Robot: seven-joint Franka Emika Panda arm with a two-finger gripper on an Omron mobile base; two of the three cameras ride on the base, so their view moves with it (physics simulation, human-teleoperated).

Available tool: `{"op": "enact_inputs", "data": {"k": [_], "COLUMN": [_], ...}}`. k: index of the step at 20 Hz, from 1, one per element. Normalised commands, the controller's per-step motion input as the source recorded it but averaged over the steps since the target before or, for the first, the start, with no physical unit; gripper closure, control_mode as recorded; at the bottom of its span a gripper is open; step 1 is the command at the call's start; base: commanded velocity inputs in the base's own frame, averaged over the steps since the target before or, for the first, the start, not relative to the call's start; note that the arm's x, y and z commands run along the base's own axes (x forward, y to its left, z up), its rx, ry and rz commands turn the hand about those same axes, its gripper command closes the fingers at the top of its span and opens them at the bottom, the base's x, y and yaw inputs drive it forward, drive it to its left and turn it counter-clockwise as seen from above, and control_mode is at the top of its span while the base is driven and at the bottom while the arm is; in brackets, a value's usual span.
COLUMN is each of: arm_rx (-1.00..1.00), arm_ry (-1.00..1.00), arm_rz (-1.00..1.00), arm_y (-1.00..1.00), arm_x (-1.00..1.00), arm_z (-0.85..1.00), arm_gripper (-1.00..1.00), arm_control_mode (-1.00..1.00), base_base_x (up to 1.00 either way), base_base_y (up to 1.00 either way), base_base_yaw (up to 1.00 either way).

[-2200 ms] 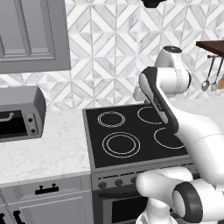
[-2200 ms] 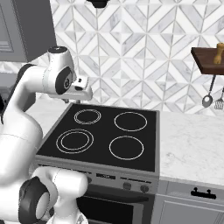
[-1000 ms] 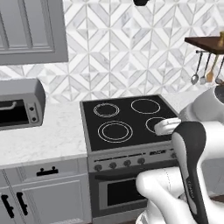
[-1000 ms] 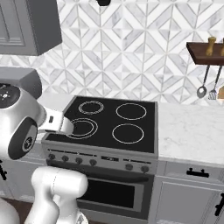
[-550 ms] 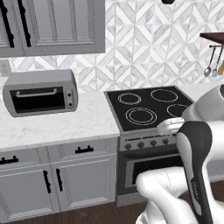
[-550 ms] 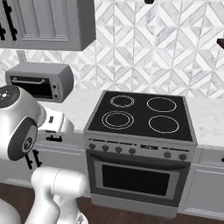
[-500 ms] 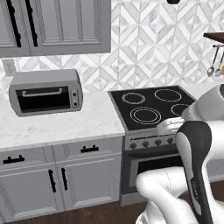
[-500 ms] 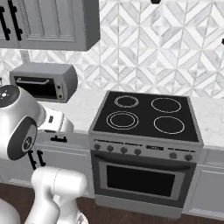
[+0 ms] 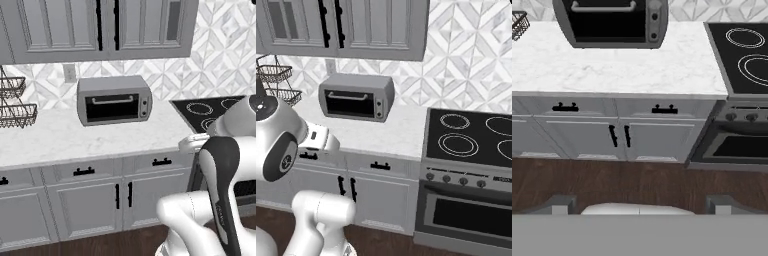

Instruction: Navigate to the fridge.

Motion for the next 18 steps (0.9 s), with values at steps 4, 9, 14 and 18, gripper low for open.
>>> {"op": "enact_inputs", "data": {"k": [4,9,14,18], "arm_rx": [0.0,0.0,0.0,0.0], "arm_ry": [0.0,0.0,0.0,0.0], "arm_rz": [0.0,0.0,0.0,0.0], "arm_y": [0.0,0.0,0.0,0.0], "arm_x": [0.0,0.0,0.0,0.0], "arm_z": [0.0,0.0,0.0,0.0], "arm_gripper": [-1.0,-1.0,-1.0,-1.0], "arm_control_mode": [1.0,1.0,1.0,1.0], "base_base_x": [-0.18,-0.09,-0.02,0.0], "base_base_y": [1.0,1.0,0.99,0.77], "base_base_yaw": [0.57,0.69,0.74,0.83]}}
